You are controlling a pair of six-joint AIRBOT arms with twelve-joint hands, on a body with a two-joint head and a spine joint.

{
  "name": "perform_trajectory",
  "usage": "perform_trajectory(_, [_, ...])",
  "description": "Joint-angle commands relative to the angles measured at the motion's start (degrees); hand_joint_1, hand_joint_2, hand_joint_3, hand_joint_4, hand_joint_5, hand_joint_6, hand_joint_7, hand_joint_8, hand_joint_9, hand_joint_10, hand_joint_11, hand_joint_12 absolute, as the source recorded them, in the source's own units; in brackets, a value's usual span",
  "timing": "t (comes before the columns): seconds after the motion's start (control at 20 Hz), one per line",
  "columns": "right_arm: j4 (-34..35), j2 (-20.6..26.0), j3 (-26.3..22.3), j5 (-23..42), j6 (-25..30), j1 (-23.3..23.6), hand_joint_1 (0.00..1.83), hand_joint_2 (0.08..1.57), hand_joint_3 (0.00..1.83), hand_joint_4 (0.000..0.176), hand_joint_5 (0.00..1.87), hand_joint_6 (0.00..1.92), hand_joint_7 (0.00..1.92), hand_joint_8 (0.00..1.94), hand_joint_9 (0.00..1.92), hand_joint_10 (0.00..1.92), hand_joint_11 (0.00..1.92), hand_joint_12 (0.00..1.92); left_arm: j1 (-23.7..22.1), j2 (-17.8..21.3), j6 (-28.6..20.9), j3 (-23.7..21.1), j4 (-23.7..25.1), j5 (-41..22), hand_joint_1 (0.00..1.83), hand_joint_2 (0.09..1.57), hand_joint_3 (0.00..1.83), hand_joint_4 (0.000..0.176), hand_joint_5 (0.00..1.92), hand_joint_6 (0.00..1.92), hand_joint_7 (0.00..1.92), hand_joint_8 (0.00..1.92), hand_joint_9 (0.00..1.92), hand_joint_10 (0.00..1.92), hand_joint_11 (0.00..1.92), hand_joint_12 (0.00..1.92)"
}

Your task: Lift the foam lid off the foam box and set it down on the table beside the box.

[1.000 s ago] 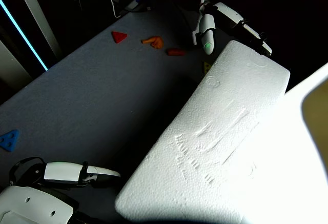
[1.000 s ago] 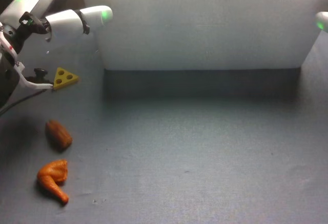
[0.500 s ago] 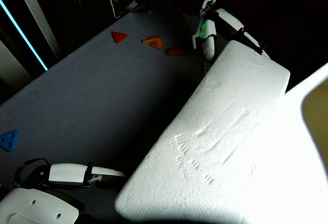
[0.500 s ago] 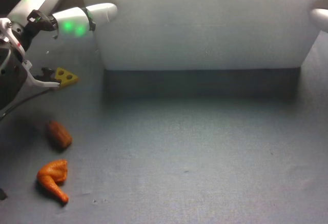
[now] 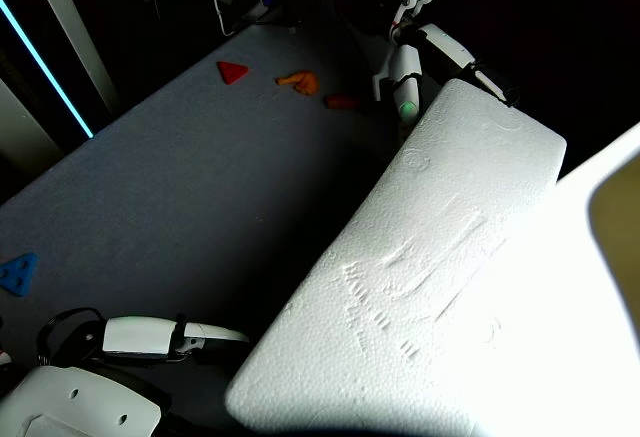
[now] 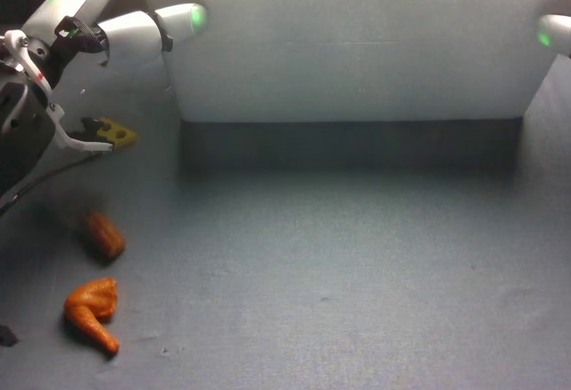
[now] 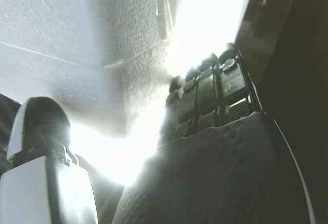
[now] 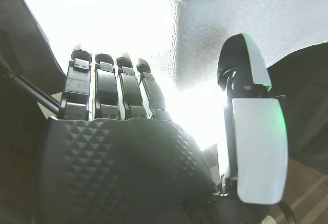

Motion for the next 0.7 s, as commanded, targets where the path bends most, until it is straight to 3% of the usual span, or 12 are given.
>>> perform_trajectory(0.0, [-1.2,0.5,0.5,7.3,0.8,0.8,0.60,1.16,0.01,0.000,0.00,0.00,0.00,0.00,0.00,0.00,0.00,0.00,-0.3,-0.2,-0.6,0.3,0.7,-7.2,0.60,1.10,0.00,0.008,0.17,0.02,0.08,0.00,0.07,0.00,0.00,0.31])
perform_trajectory(0.1, [-1.6,0.5,0.5,7.4,1.1,0.8,0.59,1.18,0.02,0.000,0.00,0.00,0.00,0.00,0.00,0.00,0.00,0.00,-0.3,-0.3,-0.8,0.3,0.9,-7.5,0.55,1.12,0.00,0.016,0.21,0.02,0.11,0.00,0.09,0.01,0.00,0.45])
perform_trajectory(0.3, [-1.8,0.5,0.5,7.6,1.2,0.8,0.58,1.20,0.02,0.000,0.03,0.01,0.02,0.01,0.00,0.00,0.00,0.00,-0.3,-0.3,-1.0,0.2,1.2,-8.1,0.56,1.12,0.00,0.024,0.22,0.02,0.12,0.00,0.09,0.00,0.00,0.44])
perform_trajectory(0.4, [-2.4,0.5,0.3,8.3,1.6,0.8,0.58,1.21,0.02,0.000,0.04,0.02,0.03,0.01,0.00,0.00,0.00,0.00,-0.2,0.0,-1.3,-0.2,1.7,-9.1,0.61,1.13,0.00,0.018,0.20,0.00,0.10,0.00,0.08,0.00,0.00,0.34])
perform_trajectory(0.5, [-3.2,0.5,-0.3,9.2,1.6,0.8,0.57,1.22,0.02,0.000,0.06,0.03,0.08,0.03,0.05,0.02,0.00,0.00,-0.2,0.6,-1.3,-1.1,2.2,-10.5,0.61,1.12,0.00,0.026,0.19,0.00,0.09,0.00,0.06,0.00,0.00,0.22])
perform_trajectory(0.65, [-4.0,0.5,-1.1,10.0,1.6,0.8,0.55,1.22,0.01,0.000,0.00,0.00,0.02,0.01,0.02,0.02,0.00,0.00,-0.2,1.2,-1.3,-1.8,2.9,-11.7,0.61,1.10,0.00,0.046,0.20,0.01,0.09,0.00,0.09,0.01,0.00,0.51])
